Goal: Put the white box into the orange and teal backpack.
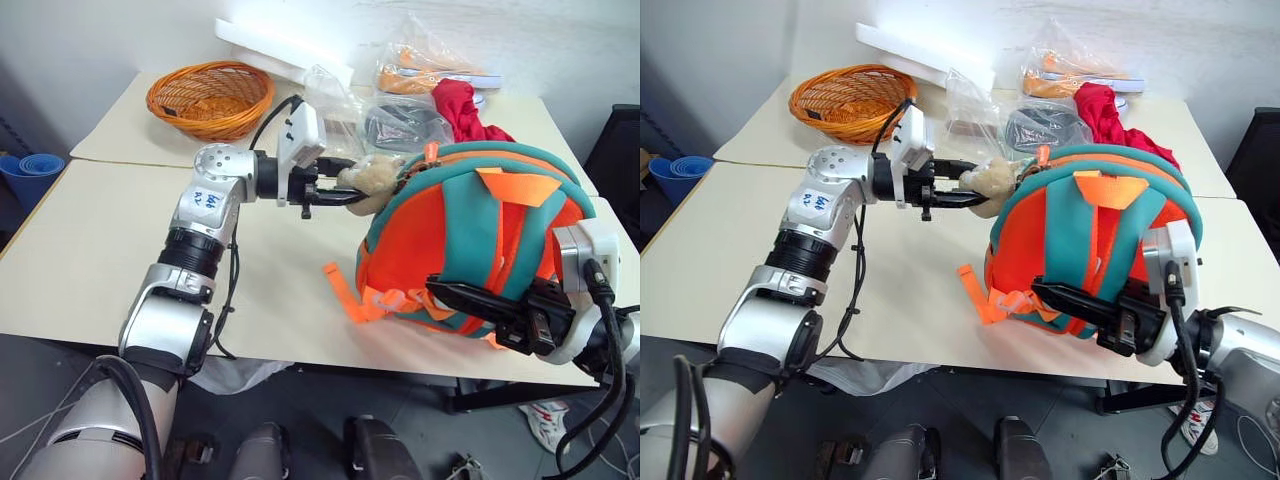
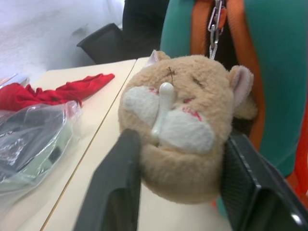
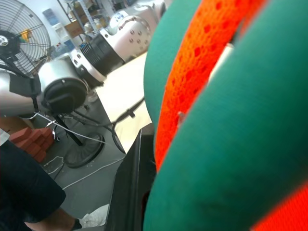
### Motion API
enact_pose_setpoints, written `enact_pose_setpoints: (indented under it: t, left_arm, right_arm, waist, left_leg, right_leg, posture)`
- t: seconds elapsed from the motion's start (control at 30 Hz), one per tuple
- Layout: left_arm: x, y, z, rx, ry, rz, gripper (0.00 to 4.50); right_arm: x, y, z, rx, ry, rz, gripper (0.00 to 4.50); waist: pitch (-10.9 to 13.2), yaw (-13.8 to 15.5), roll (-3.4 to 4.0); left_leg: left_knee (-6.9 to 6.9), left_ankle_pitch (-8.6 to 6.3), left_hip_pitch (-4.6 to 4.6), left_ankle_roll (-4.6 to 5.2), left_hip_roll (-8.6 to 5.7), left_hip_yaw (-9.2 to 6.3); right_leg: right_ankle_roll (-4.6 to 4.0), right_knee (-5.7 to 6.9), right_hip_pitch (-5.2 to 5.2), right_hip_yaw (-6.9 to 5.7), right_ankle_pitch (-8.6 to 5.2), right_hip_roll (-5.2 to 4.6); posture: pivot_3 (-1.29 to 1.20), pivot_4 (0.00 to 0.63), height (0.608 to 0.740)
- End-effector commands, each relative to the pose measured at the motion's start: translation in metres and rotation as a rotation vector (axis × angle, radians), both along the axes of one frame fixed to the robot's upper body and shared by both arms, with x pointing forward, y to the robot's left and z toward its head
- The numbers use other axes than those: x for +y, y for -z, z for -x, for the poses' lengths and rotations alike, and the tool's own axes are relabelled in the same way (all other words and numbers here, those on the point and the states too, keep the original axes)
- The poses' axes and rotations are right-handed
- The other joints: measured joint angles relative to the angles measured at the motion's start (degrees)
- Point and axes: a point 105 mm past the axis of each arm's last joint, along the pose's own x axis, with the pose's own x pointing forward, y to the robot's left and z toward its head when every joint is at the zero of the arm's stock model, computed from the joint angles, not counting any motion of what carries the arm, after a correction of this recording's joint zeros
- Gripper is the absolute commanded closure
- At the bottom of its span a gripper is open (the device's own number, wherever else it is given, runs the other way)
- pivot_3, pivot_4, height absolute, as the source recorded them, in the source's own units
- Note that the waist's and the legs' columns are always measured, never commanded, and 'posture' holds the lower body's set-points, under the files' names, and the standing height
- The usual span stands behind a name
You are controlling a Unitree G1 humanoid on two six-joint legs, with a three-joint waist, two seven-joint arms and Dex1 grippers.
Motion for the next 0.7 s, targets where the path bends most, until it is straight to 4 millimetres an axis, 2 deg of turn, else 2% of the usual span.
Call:
enact_pose_setpoints:
  t: [0.03, 0.13, 0.23, 0.37, 0.47, 0.53, 0.67, 0.7]
  left_arm:
    - [0.028, -0.02, -0.01, -0.067, -0.076, -0.022, 3.55]
    - [0.05, -0.009, -0.006, -0.056, -0.06, -0.133, 3.92]
    - [0.06, 0.023, 0.004, -0.047, 0.002, -0.29, 3.98]
    - [0.046, 0.084, 0.017, -0.115, 0.09, -0.495, 3.98]
    - [0.027, 0.112, 0.016, -0.197, 0.084, -0.565, 3.98]
    - [0.019, 0.122, 0.011, -0.228, 0.051, -0.579, 3.98]
    - [0.018, 0.116, 0.006, -0.156, -0.033, -0.469, 3.98]
    - [0.023, 0.111, 0.007, -0.093, -0.053, -0.414, 3.65]
  right_arm:
    - [-0.003, -0.01, 0.009, -0.067, 0.017, -0.01, 4.5]
    - [-0.007, -0.005, 0.012, -0.053, 0.044, -0.011, 4.5]
    - [-0.01, 0.001, 0.012, -0.04, 0.069, -0.005, 4.5]
    - [-0.013, 0.004, 0.01, -0.037, 0.087, -0.001, 4.5]
    - [-0.016, 0.006, 0.005, -0.043, 0.104, 0.028, 4.5]
    - [-0.019, 0.013, 0.002, -0.046, 0.124, 0.092, 4.5]
    - [-0.029, 0.022, -0.008, -0.071, 0.211, 0.172, 4.5]
    - [-0.034, 0.023, -0.01, -0.066, 0.234, 0.182, 4.17]
  waist:
    - [0.0, 0.0, 0.0]
    - [0.0, 0.0, 0.0]
    - [0.0, 0.0, 0.02]
    - [0.0, 0.1, 0.01]
    - [0.0, 0.3, -0.06]
    - [-0.1, 0.4, -0.15]
    - [-0.1, 0.2, -0.16]
    - [-0.1, 0.2, -0.16]
  left_leg:
    - [0.0, 0.0, 0.01, 0.0, 0.01, 0.01]
    - [-0.01, 0.0, 0.0, 0.01, 0.01, 0.01]
    - [-0.03, -0.01, 0.05, 0.01, 0.01, 0.06]
    - [-0.01, -0.02, 0.08, 0.03, 0.02, 0.07]
    - [0.03, -0.04, 0.04, 0.08, 0.01, 0.05]
    - [0.06, -0.07, 0.0, 0.12, 0.0, 0.02]
    - [0.05, -0.09, 0.08, 0.15, -0.05, 0.03]
    - [0.05, -0.09, 0.08, 0.15, -0.05, 0.03]
  right_leg:
    - [0.0, 0.0, 0.0, 0.01, 0.0, 0.01]
    - [0.0, -0.01, 0.0, -0.02, 0.0, 0.03]
    - [0.0, -0.02, 0.02, -0.01, 0.0, 0.02]
    - [-0.01, 0.03, 0.05, 0.0, -0.01, -0.06]
    - [-0.01, 0.01, 0.05, 0.01, 0.0, -0.09]
    - [0.0, 0.0, 0.05, -0.01, 0.0, -0.12]
    - [0.03, -0.01, 0.12, 0.0, 0.02, -0.14]
    - [0.03, 0.0, 0.12, -0.01, 0.02, -0.13]
  posture:
    - [0.0, 0.15, 0.74]
    - [0.0, 0.15, 0.74]
    - [0.0, 0.15, 0.74]
    - [0.0, 0.15, 0.74]
    - [0.0, 0.15, 0.74]
    - [0.0, 0.15, 0.74]
    - [0.0, 0.15, 0.74]
    - [0.0, 0.15, 0.74]
